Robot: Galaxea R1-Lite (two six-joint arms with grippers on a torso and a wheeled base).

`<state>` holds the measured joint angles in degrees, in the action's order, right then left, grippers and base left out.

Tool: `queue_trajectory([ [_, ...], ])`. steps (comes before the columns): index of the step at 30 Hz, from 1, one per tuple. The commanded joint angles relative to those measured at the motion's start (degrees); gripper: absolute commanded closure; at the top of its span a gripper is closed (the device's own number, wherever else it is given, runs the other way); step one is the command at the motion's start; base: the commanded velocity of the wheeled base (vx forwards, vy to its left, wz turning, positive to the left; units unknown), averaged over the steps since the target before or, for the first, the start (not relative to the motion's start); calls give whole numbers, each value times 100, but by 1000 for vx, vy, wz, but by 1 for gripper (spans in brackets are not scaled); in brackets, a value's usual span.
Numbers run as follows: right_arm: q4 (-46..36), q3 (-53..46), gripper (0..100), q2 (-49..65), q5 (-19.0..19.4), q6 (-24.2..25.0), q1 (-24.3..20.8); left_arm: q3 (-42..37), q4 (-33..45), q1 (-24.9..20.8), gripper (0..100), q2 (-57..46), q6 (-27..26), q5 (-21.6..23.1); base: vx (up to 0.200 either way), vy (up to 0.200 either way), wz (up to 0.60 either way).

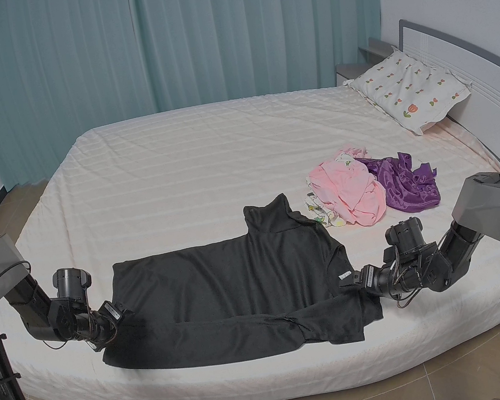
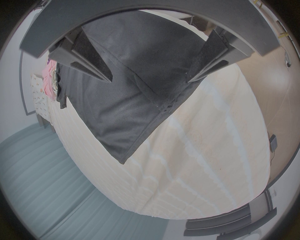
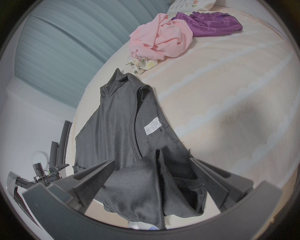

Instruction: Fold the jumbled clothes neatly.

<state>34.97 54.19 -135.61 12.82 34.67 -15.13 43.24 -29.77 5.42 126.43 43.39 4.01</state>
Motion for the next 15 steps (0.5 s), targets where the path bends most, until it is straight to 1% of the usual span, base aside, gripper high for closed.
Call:
queue_trajectory([
  [1,150,-66,0,-9,1,172,-25,141,-3,2,0,163,-120,-137,0,0,0],
  [5,335,-189,0,61,1,216,10,185,-38,2,0,303,-137,-375,0,0,0],
  [7,352,-189,0,70,1,224,10,185,-55,2,0,303,-137,-383,0,0,0],
  [9,466,-295,0,324,-34,356,98,185,-196,161,0,189,-50,-331,0,0,0],
  [12,607,-330,0,518,-70,831,168,132,-205,240,0,-13,-23,-313,0,0,0],
  [13,625,-330,0,553,-70,919,177,114,-205,257,0,-48,3,-304,0,0,0],
  [14,625,-339,0,676,-61,1253,247,62,-222,301,0,-154,100,-260,0,0,0],
  [15,616,-347,0,720,-61,1385,274,35,-249,310,0,-198,144,-190,0,0,0],
])
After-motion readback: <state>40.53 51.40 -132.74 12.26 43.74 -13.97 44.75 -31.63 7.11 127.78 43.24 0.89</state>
